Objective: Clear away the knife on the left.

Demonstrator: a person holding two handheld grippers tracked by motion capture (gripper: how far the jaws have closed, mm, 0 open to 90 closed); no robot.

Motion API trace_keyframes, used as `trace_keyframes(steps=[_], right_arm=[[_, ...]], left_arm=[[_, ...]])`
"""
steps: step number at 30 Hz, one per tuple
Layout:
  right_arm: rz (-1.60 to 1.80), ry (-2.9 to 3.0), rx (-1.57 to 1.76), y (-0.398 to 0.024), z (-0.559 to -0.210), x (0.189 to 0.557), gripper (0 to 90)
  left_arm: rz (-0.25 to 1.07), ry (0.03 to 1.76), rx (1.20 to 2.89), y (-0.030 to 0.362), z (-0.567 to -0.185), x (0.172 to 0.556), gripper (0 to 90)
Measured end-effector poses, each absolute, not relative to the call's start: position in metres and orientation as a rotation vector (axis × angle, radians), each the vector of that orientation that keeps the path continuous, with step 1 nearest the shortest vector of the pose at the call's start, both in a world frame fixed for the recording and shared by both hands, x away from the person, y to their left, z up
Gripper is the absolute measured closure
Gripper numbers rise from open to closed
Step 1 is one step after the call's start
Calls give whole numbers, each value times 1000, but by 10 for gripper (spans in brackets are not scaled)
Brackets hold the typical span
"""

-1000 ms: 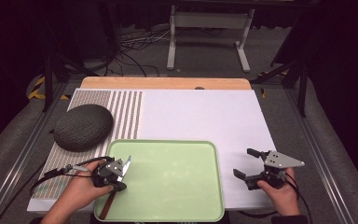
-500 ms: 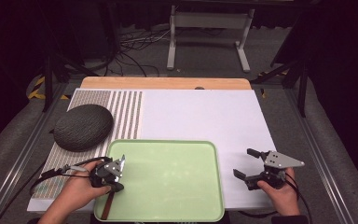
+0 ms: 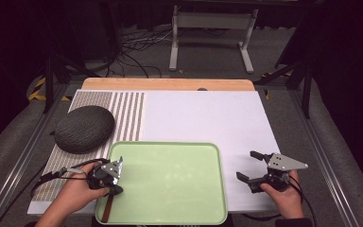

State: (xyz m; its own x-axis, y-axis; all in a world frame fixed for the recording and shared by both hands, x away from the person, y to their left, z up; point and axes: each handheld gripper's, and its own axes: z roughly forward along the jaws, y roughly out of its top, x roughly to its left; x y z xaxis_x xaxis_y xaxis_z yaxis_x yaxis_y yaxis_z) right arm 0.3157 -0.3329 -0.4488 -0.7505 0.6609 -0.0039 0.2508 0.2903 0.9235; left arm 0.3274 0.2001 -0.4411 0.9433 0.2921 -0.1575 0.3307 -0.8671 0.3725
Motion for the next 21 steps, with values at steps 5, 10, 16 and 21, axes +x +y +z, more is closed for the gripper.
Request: trace_keyframes(steps=[5,10,16,21], right_arm=[[1450,2184,816,-332,-449,316,32],[1452,2182,816,-332,-449,316,32],[1451,2184,815,-332,-449,316,32],[1447,2188,814,-331,-450,316,32]], left_arm=[[-132,458,2692,203,-441,326,899],[-130,455,2694,202,-441,326,899],[-122,434,2658,201,-439,325,818],[-67,448,2541,201,-428,324,586]])
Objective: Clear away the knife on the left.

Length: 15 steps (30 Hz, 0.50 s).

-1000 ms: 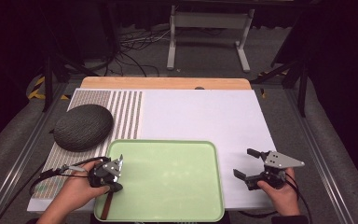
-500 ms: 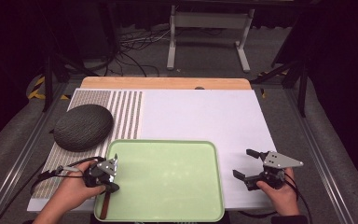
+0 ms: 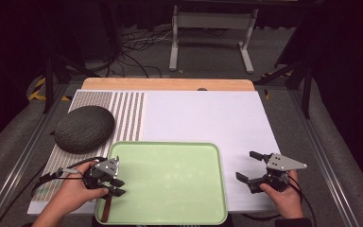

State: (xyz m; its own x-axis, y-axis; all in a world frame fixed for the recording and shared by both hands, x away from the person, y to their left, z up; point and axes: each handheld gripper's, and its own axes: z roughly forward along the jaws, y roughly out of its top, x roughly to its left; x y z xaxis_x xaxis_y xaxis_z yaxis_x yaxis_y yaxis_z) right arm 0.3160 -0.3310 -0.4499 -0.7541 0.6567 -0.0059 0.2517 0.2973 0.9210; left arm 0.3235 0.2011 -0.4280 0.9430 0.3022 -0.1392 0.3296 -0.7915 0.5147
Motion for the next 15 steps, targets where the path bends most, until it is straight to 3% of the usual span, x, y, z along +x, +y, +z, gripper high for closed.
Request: trace_keyframes(steps=[2,3,7,11,15], right_arm=[[1445,2189,815,-331,-450,316,32],[1446,2188,815,-331,-450,316,32],[1452,2180,817,-331,-449,316,32],[1452,2179,813,-331,-449,316,32],[1457,2178,812,-330,-448,316,32]], left_arm=[[-54,445,2531,202,-426,324,495],[-30,458,2513,203,-423,323,495],[59,488,2454,208,-418,324,269],[128,479,2411,212,-413,323,173],[195,500,2331,220,-407,321,133]])
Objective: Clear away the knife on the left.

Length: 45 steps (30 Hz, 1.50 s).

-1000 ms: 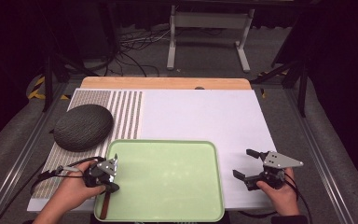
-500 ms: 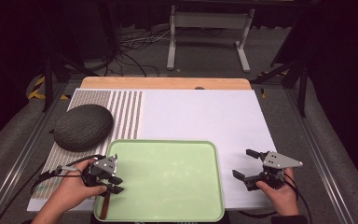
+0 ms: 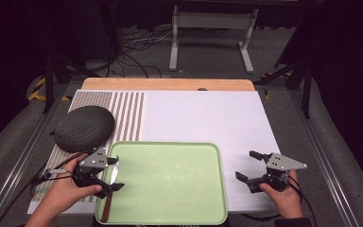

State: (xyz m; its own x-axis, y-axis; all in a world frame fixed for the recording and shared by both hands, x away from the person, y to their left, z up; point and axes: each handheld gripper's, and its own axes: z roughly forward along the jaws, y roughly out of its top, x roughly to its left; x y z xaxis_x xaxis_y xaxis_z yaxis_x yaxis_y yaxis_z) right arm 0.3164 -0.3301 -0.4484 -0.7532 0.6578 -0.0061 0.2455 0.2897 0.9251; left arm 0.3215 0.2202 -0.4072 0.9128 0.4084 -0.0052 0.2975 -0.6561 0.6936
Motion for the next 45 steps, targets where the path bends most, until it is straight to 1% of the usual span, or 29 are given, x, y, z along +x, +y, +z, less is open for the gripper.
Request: trace_keyframes(steps=[4,7,10,18,25,32,37,45], right_arm=[[1460,2173,814,-329,-448,318,31],[1464,2170,811,-329,-448,317,31],[1468,2165,811,-330,-447,317,30],[1471,2155,807,-329,-447,316,29],[1480,2151,802,-329,-446,316,29],[1484,2144,809,-330,-445,316,29],[1484,2141,809,-330,-445,315,29],[1490,2138,806,-330,-445,316,27]], left_arm=[[269,516,2263,230,-400,320,108],[289,528,2222,236,-397,317,102],[296,532,2188,242,-398,315,122],[344,570,2087,263,-404,311,96],[354,570,2015,279,-413,307,88],[383,578,1889,297,-422,299,97],[389,578,1883,303,-433,297,96],[373,624,1820,312,-450,296,99]])
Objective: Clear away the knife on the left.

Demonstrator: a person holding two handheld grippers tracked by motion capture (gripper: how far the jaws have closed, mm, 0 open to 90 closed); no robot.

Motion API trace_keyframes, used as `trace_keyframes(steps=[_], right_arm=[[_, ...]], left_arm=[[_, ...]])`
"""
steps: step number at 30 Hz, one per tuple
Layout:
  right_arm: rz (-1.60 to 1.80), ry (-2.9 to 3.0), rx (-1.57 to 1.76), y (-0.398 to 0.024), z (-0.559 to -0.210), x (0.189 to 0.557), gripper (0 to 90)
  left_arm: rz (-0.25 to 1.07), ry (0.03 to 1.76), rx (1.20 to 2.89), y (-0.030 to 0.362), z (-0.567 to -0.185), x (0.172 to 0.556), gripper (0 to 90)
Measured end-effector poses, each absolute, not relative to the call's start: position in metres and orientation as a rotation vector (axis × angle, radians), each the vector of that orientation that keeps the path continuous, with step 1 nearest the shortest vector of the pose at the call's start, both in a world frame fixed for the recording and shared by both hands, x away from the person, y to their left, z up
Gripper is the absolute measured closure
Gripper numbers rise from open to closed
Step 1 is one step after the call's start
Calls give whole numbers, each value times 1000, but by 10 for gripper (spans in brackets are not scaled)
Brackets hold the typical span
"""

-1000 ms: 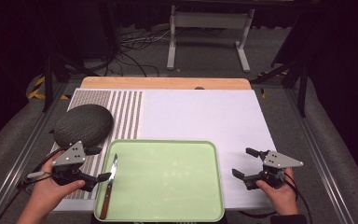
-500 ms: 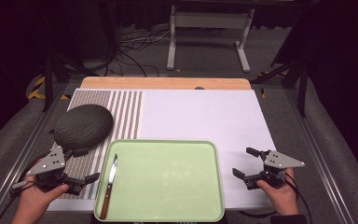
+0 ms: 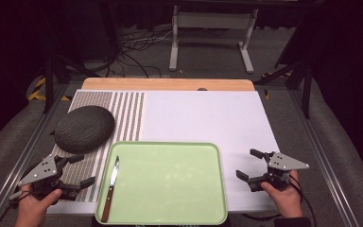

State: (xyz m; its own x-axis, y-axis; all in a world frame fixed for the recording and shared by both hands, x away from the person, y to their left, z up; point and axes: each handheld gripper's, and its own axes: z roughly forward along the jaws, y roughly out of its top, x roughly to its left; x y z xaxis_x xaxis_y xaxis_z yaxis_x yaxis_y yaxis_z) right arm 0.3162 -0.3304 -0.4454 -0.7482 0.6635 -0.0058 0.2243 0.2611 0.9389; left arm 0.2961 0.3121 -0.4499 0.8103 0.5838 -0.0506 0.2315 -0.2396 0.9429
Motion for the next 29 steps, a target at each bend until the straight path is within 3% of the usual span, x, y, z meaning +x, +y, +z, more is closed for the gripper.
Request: trace_keyframes(steps=[10,29], right_arm=[[1493,2139,797,-332,-447,316,24],[1491,2121,857,-339,-451,316,29]], left_arm=[[355,651,1827,324,-469,301,85],[386,719,1801,334,-472,295,73]])
